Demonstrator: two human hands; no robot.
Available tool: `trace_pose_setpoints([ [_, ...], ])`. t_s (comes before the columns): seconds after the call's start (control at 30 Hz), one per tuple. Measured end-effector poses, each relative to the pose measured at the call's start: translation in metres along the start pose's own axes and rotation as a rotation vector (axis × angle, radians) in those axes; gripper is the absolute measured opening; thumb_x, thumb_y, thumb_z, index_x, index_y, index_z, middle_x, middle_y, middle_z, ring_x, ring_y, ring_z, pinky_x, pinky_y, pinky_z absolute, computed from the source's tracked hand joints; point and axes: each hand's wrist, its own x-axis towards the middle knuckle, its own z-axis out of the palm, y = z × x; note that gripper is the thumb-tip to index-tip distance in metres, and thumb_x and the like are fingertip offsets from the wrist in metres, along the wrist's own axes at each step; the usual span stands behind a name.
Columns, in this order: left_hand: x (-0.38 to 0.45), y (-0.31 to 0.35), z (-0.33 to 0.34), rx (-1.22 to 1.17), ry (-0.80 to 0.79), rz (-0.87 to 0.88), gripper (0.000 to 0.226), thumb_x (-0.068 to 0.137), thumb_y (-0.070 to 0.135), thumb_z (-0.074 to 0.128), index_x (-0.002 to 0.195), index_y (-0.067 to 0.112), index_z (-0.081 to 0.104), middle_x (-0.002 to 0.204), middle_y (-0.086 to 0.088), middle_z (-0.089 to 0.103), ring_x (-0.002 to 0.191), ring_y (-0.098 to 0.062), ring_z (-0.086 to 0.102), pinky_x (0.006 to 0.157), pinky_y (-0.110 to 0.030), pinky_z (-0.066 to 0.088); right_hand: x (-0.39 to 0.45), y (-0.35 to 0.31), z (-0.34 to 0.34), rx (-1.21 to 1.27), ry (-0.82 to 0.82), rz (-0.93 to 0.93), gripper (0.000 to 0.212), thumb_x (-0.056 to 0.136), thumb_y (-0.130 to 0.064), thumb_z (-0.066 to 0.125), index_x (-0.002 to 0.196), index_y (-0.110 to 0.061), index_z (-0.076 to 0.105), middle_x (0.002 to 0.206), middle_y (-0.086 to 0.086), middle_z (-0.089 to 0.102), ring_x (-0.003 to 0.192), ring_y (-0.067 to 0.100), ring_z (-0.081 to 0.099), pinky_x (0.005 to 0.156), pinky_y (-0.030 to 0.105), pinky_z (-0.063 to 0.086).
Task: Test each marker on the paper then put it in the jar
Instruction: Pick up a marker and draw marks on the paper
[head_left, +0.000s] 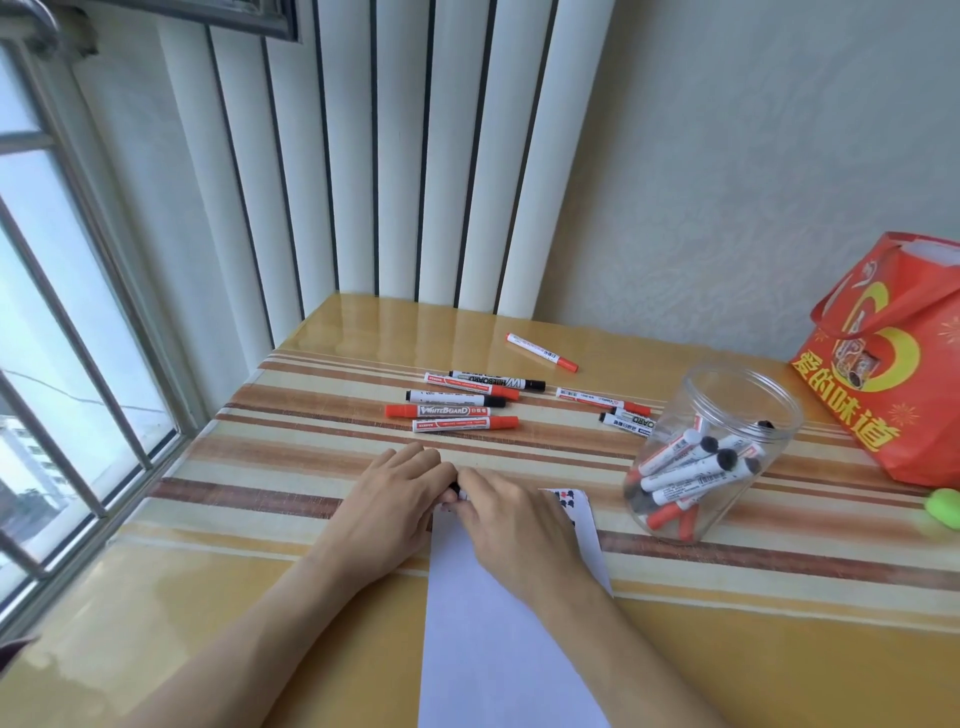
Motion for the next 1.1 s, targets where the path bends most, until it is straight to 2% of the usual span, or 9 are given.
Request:
trace_pose_setpoints([
  [0.1, -0.002, 0.0, 0.0, 0.0, -0.006, 0.0, 0.015, 0.087, 0.009, 0.045, 0.085, 0.023, 0.044, 0.08, 0.009, 0.043, 0.075, -0.017, 0.039, 0.063, -0.034, 0.038, 0.0, -0.003, -0.007, 0.034, -0.048, 0.017, 0.027, 0.104, -0.05, 0.038, 0.096, -0.028, 0.053, 0.077, -0.009, 0.066, 0.061, 0.024, 0.062, 0.05, 0.029, 0.026],
  [0.23, -0.002, -0.003, 0.0, -0.001, -0.013, -0.052, 0.017, 0.081, 0.005, 0.057, 0.091, 0.02, 0.055, 0.086, 0.008, 0.048, 0.082, -0.018, 0.045, 0.068, -0.035, 0.04, -0.001, 0.006, -0.016, 0.059, -0.095, -0.004, 0.017, 0.104, -0.049, 0.045, 0.107, -0.034, 0.054, 0.066, -0.005, 0.062, 0.057, 0.027, 0.06, 0.049, 0.03, 0.024],
  [0.37, -0.001, -0.004, 0.005, -0.021, 0.021, -0.123, 0.011, 0.099, 0.022, 0.045, 0.094, 0.022, 0.054, 0.089, 0.011, 0.049, 0.083, -0.015, 0.045, 0.07, -0.031, 0.039, 0.0, 0.01, -0.022, 0.138, -0.16, 0.132, 0.024, 0.106, -0.048, 0.046, 0.111, -0.025, 0.047, 0.086, -0.004, 0.067, 0.076, 0.028, 0.062, 0.056, 0.036, 0.033],
  [0.5, -0.003, -0.011, 0.012, -0.015, 0.043, -0.296, 0.011, 0.1, 0.028, 0.047, 0.1, 0.022, 0.056, 0.096, 0.011, 0.052, 0.091, -0.017, 0.049, 0.076, -0.034, 0.043, 0.004, 0.023, -0.03, 0.382, -0.122, 0.319, 0.014, 0.105, -0.021, 0.041, 0.115, -0.029, 0.037, 0.086, 0.0, 0.061, 0.072, 0.028, 0.058, 0.059, 0.04, 0.039],
  [0.67, -0.002, -0.015, 0.018, -0.007, -0.005, -0.348, 0.023, 0.097, 0.039, 0.041, 0.103, 0.024, 0.057, 0.105, 0.009, 0.053, 0.101, -0.018, 0.051, 0.082, -0.035, 0.047, 0.005, 0.043, -0.036, 1.064, -0.061, 0.552, 0.019, 0.104, -0.004, 0.053, 0.101, -0.02, 0.062, 0.098, 0.012, 0.072, 0.076, 0.025, 0.071, 0.076, 0.04, 0.057],
  [0.8, -0.002, -0.016, 0.02, -0.017, -0.027, -0.346, 0.02, 0.097, 0.039, 0.045, 0.104, 0.026, 0.059, 0.107, 0.011, 0.053, 0.101, -0.016, 0.052, 0.083, -0.034, 0.044, 0.004, 0.053, -0.035, 1.599, -0.093, 0.81, 0.034, 0.106, -0.002, 0.048, 0.127, -0.015, 0.071, 0.115, 0.014, 0.075, 0.096, 0.029, 0.072, 0.081, 0.036, 0.057],
  [0.87, -0.002, -0.018, 0.021, -0.019, -0.043, -0.357, 0.011, 0.097, 0.034, 0.055, 0.105, 0.026, 0.059, 0.11, 0.01, 0.054, 0.103, -0.017, 0.052, 0.086, -0.033, 0.043, 0.003, 0.054, -0.033, 1.526, -0.089, 0.796, 0.029, 0.104, -0.006, 0.057, 0.128, -0.017, 0.07, 0.103, 0.01, 0.075, 0.088, 0.024, 0.069, 0.076, 0.031, 0.054],
  [0.97, -0.002, -0.018, 0.022, -0.016, -0.062, -0.373, 0.012, 0.096, 0.031, 0.062, 0.107, 0.026, 0.059, 0.113, 0.01, 0.055, 0.107, -0.017, 0.052, 0.089, -0.033, 0.042, 0.002, 0.048, -0.029, 1.329, -0.025, 0.709, 0.008, 0.104, -0.019, 0.062, 0.107, -0.012, 0.066, 0.076, 0.009, 0.06, 0.063, 0.018, 0.053, 0.058, 0.025, 0.041],
  [1.1, -0.001, -0.017, 0.02, -0.014, -0.058, -0.385, 0.013, 0.095, 0.031, 0.064, 0.107, 0.026, 0.06, 0.113, 0.009, 0.055, 0.109, -0.018, 0.052, 0.089, -0.034, 0.042, 0.001, 0.041, -0.022, 1.223, 0.016, 0.72, 0.014, 0.103, -0.014, 0.058, 0.09, -0.015, 0.062, 0.062, 0.011, 0.052, 0.047, 0.015, 0.041, 0.044, 0.023, 0.032],
])
